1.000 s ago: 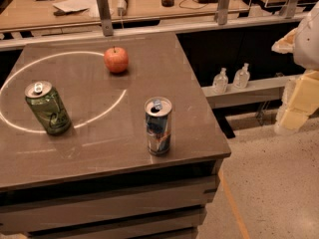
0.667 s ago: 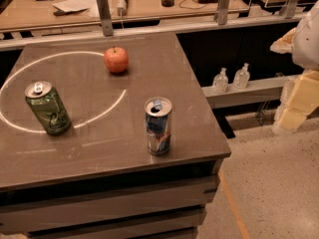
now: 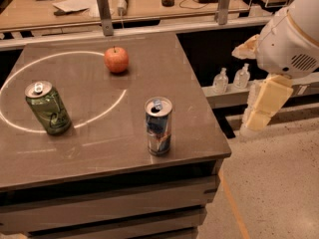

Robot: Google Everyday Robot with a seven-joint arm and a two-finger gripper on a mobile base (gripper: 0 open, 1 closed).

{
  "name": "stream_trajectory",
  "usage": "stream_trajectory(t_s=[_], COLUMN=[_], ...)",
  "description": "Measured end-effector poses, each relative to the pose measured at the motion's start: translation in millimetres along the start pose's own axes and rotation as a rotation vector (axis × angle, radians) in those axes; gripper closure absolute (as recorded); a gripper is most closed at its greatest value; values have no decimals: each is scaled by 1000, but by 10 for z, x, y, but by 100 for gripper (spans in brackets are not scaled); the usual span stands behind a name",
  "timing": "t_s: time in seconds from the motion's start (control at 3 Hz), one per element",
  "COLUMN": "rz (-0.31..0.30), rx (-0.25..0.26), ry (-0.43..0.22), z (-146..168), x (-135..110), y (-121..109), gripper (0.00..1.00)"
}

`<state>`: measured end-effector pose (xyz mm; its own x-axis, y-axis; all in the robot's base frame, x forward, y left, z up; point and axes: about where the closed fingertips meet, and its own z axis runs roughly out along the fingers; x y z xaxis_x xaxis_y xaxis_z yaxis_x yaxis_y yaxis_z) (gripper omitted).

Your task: Move redbull can near apple

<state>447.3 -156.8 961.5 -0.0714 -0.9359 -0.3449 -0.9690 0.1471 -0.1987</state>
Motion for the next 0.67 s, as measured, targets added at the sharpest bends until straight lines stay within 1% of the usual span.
stream_trajectory(t_s=[0.33,0.67], rz=[-63,-123], rx=[-86,-173], ry=[-79,-160], z=[237,432], x=[-373,-733], y=[91,249], gripper=[0,0])
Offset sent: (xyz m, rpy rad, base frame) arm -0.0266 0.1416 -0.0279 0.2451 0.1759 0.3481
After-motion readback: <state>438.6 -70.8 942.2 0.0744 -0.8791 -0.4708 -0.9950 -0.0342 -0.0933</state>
